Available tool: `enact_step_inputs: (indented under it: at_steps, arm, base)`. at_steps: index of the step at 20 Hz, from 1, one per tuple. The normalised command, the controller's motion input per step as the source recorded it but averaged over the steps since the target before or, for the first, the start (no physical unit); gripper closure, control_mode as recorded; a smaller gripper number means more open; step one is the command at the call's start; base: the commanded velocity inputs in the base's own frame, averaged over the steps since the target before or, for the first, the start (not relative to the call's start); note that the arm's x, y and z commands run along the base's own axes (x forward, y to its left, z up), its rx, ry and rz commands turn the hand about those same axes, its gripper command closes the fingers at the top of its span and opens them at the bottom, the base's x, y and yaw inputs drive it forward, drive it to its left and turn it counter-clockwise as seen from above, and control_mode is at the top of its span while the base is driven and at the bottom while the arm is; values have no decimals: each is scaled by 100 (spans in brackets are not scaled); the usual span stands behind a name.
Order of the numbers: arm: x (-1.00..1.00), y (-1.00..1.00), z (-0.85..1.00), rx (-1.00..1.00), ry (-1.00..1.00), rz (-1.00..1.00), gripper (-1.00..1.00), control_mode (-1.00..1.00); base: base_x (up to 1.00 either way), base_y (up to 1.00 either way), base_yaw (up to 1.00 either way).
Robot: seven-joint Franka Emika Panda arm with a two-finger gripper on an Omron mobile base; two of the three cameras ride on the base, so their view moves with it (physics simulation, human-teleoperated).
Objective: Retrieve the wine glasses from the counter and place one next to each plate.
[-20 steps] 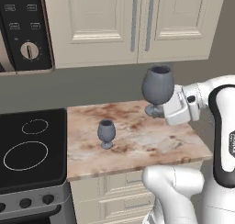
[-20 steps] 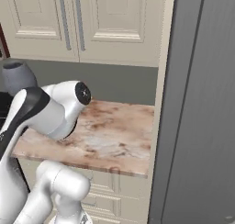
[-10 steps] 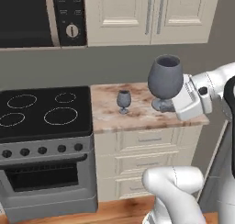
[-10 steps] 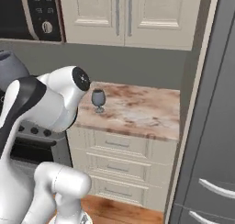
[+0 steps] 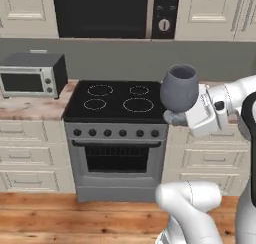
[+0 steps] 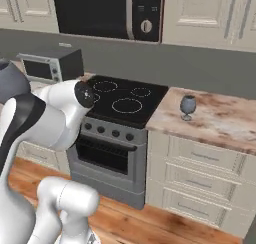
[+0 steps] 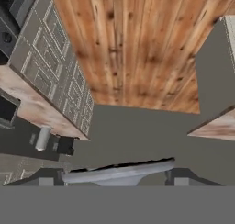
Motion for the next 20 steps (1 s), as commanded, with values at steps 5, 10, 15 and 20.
enact_step_inputs:
  at_steps: [5,10,15,20]
  arm:
    - [0,0,0,0,0,0,100,100]
    - [0,0,0,0,0,0,100,100]
    - [0,0,0,0,0,0,100,100]
    - [0,0,0,0,0,0,100,100]
  base:
    - [32,85,64]
    - [45,49,76]
    - [58,32,75]
    - [82,5,77]
